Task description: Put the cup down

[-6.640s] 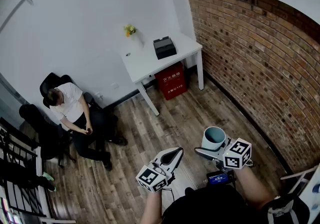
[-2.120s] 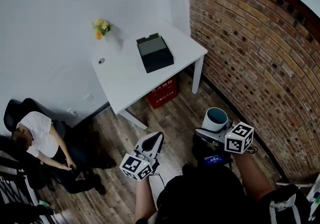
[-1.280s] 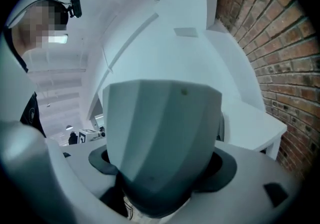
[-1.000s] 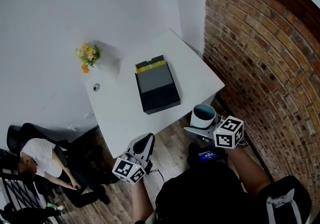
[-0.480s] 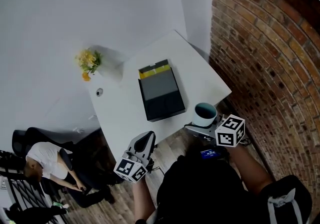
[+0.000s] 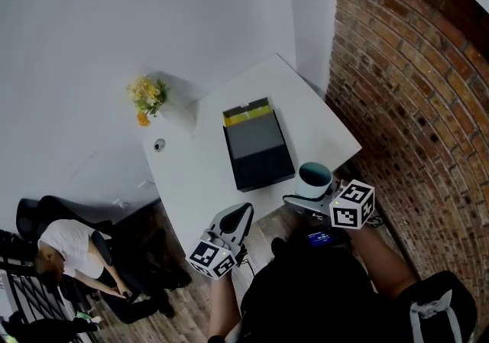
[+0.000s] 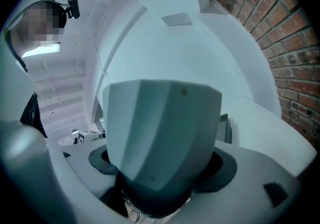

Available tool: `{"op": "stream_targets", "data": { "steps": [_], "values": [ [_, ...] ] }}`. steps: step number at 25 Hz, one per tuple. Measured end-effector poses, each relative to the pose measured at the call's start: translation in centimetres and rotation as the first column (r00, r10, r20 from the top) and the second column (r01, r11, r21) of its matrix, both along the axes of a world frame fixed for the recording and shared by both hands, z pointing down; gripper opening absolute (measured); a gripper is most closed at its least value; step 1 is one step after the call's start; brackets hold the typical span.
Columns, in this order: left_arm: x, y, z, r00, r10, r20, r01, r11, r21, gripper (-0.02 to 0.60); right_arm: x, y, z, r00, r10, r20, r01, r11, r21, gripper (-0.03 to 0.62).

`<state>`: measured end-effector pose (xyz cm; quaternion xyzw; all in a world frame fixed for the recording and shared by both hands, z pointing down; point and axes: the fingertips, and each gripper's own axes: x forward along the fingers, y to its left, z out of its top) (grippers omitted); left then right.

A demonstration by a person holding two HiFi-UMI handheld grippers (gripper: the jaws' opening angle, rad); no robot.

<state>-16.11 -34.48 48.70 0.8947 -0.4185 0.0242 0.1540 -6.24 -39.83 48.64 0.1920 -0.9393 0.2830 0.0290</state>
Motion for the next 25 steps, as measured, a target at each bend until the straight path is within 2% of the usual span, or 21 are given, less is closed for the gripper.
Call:
{"op": "stream_targets", "data": {
  "steps": [11,25],
  "values": [
    [-0.8,-0.2,0.1,1.0,0.022,-0.019,-0.022,1.0,0.0,0.008,-2.0,-0.4,-0.8,1.0,-0.001,-0.009,0.002,1.0,0.021,0.397],
    [-0.5,-1.3,0.0,0.999,0.039,-0.021,-0.039,0.999,0.0,0.008,-1.6,-1.3,-0.7,1.0,0.014,-0.018,-0.014,1.0,0.017,0.397]
  ]
}}
